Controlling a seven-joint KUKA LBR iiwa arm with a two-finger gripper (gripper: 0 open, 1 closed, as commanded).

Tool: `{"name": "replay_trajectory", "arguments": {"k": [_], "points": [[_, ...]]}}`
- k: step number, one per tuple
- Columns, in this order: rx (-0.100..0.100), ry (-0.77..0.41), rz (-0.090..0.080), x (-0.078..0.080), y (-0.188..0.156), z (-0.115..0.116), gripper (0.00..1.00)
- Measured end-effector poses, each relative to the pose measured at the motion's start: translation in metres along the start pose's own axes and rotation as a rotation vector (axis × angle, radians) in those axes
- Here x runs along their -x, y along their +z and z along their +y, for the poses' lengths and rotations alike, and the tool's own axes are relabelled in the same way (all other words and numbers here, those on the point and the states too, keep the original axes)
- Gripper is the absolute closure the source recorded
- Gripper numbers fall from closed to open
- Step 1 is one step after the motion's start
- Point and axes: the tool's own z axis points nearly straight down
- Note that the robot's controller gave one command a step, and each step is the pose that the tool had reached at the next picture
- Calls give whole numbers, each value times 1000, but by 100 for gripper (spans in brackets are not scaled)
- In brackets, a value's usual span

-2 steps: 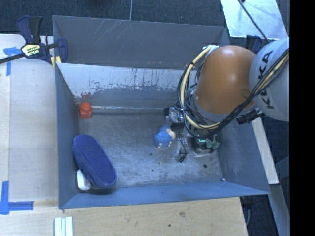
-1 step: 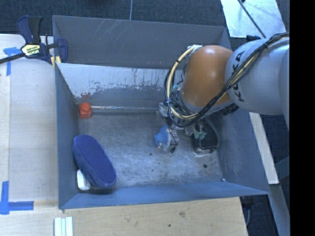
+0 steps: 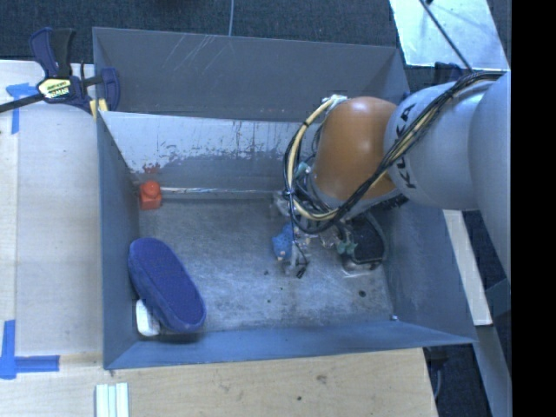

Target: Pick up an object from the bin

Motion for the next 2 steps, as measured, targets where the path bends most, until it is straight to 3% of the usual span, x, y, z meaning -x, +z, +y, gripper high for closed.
{"name": "replay_trajectory", "arguments": {"k": [1, 2], "points": [[0, 2, -4, 1, -3, 0, 100], [0, 0, -6, 14, -136, -5, 100]]}}
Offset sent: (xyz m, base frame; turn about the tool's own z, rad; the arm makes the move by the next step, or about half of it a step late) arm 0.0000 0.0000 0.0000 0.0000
